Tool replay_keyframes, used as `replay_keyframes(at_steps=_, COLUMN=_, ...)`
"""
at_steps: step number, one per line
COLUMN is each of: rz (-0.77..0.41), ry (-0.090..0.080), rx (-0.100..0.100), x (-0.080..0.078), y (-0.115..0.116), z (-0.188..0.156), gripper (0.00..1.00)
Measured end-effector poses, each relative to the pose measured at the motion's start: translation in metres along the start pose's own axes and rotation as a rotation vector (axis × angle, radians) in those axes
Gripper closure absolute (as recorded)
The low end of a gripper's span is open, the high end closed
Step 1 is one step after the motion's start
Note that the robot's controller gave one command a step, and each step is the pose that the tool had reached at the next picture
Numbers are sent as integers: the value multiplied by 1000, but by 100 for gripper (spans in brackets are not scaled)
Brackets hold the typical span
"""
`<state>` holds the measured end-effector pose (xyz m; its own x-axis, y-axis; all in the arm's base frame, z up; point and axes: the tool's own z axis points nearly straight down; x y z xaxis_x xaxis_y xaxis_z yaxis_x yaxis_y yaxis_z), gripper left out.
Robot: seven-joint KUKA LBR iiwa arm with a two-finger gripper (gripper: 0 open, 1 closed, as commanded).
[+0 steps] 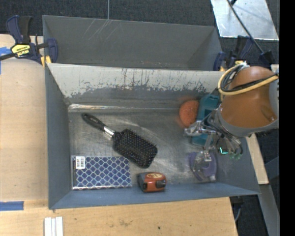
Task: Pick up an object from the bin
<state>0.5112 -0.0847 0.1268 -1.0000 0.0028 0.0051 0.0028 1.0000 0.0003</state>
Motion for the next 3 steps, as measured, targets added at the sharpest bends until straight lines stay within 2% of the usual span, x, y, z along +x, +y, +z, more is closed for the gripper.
replay_keyframes(at_steps=1, rz=-3, ry=-8, rx=1, x=-2, y=0, z=-4, gripper=0)
replay_keyframes(at_steps=2, rz=-333, ry=-18, rx=2, x=10, y=-8, z=53, gripper=100)
replay_keyframes(at_steps=3, rz=-334, ry=-13, rx=2, x=11, y=-8, z=54, gripper=0)
